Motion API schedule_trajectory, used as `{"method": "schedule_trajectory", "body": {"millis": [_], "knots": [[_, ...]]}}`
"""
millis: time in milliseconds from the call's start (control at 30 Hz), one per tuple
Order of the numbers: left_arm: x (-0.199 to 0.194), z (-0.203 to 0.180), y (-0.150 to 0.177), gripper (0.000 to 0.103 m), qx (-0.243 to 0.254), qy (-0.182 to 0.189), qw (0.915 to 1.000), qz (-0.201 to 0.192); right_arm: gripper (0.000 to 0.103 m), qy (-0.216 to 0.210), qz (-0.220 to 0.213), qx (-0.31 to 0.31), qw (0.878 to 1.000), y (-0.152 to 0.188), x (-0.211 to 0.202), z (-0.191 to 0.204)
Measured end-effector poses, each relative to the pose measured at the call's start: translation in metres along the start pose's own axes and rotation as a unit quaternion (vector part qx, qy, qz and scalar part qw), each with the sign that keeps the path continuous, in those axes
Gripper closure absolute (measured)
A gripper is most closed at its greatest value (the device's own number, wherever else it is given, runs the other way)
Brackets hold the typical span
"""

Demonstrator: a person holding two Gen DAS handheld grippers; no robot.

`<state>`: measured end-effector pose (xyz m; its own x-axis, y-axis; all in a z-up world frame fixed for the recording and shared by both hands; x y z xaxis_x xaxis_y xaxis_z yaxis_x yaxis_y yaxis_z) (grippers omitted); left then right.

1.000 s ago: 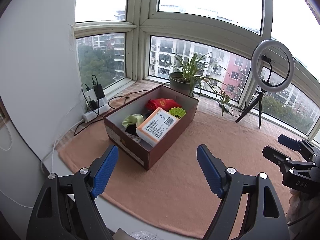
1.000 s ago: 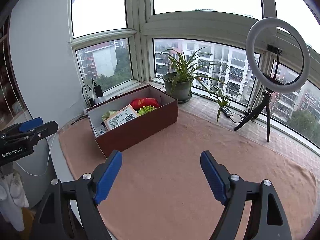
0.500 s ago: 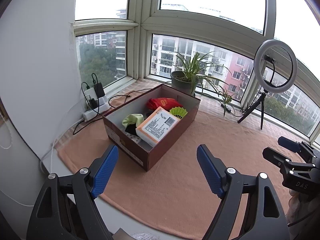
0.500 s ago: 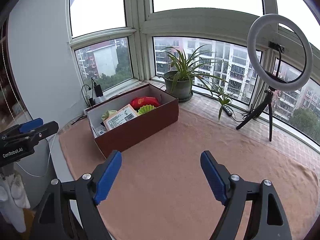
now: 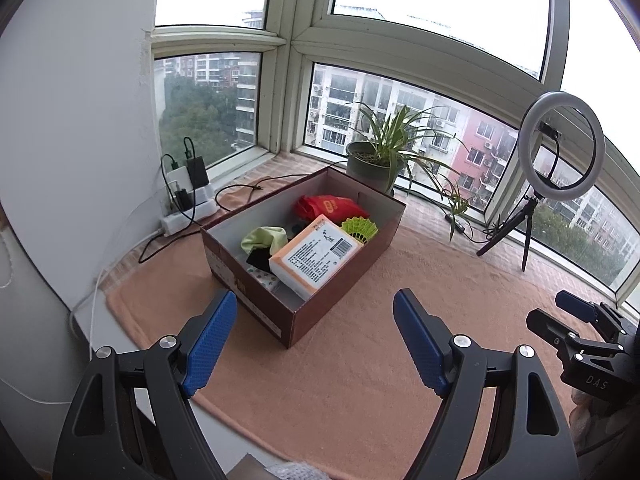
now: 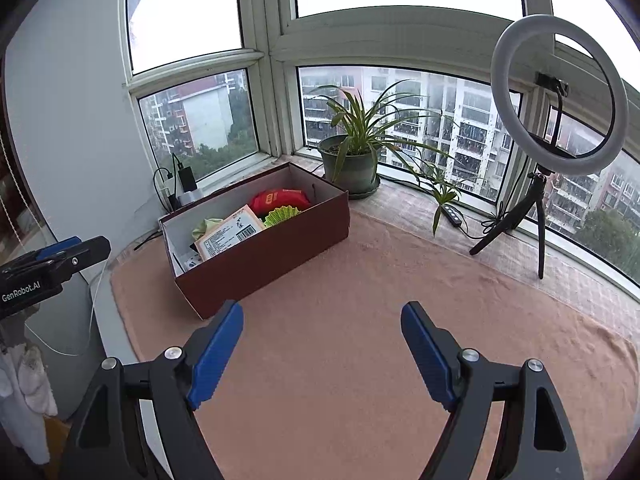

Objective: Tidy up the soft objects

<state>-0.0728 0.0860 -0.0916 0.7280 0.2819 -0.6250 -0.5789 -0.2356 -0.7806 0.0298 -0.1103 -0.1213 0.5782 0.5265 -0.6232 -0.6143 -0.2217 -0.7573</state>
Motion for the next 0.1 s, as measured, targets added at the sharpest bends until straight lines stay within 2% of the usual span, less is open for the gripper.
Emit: {"method": "schedule_trajectory", "body": {"millis": [100], "knots": [[0.0025, -0.0029, -0.0018, 0.023, 0.013, -0.007, 0.9999, -0.005, 0.025, 0.002, 0.003, 0.005, 1.0, 0.0004, 0.003, -0.0042]]}}
Point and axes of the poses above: each gripper's, at about its wrist camera, not at the fingertips, and x roughly the way its jaws point, z to its left, y to its underside, the point moved 8 cm from there along x, roughly the way its jaws point, and after that the axes turned 8 degrees about x, right-handed, at the moved point
